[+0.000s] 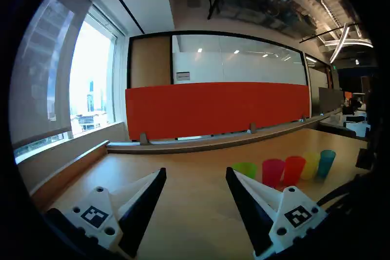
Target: Pour water
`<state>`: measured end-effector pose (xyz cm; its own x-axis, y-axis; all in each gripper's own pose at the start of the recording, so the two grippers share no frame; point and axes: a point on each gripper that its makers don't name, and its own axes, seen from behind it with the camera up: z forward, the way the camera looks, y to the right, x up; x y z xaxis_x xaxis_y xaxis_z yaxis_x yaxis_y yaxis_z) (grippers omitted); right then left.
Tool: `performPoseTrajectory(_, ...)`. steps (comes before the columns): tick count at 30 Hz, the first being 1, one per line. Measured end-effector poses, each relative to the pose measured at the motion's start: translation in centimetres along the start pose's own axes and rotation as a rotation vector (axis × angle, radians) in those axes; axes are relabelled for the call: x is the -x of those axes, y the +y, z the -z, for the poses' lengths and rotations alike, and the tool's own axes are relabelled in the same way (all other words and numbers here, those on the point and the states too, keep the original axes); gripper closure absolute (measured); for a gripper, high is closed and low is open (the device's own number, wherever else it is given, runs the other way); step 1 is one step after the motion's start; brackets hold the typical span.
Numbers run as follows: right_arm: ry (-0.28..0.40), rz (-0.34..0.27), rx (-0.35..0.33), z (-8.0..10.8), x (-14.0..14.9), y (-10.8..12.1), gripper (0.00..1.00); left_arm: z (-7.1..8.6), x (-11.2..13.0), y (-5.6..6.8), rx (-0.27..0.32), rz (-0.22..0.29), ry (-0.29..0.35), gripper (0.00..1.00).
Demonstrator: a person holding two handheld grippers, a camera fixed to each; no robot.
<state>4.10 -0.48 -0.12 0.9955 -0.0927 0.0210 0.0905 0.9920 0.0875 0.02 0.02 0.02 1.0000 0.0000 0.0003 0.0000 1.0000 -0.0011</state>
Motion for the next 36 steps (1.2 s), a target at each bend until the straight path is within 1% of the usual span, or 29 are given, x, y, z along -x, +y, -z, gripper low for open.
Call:
performPoseTrajectory(3, -0.02, 0.004, -0.028, 0.1, -0.4, -0.3, 0.0, -0.3, -0.3, 0.4, 0.017, -0.001, -0.005, 0.1)
performPoseTrajectory(5, -0.034, 0.006, -0.057, 0.2, -0.5, -0.7, 0.0, -0.5, -0.3, 0.7, 0.038, -0.004, -0.018, 0.1)
performPoseTrajectory(9, -0.073, 0.019, -0.121, 0.5, -0.4, -1.3, 0.0, -1.0, 0.1, 1.6, 0.088, -0.017, -0.063, 0.1)
performPoseTrajectory(17, -0.205, 0.092, -0.27, 1.6, 1.2, -3.1, 0.0, -2.4, 0.9, 2.9, 0.179, -0.081, -0.141, 0.1)
performPoseTrajectory(21, -0.243, 0.12, -0.324, 1.9, 1.6, -3.7, 0.0, -3.1, 0.9, 3.6, 0.223, -0.107, -0.164, 0.1)
performPoseTrajectory(27, -0.277, 0.122, -0.383, 2.0, 1.5, -4.4, 0.0, -4.6, 1.3, 4.8, 0.299, -0.141, -0.216, 0.1)
performPoseTrajectory(33, -0.307, 0.136, -0.416, 1.6, 1.9, -4.6, 0.0, -6.0, 2.1, 6.3, 0.39, -0.165, -0.283, 0.1)
performPoseTrajectory(36, -0.326, 0.154, -0.43, 1.4, 2.3, -4.7, 0.0, -6.7, 2.4, 7.0, 0.438, -0.191, -0.312, 0.09)
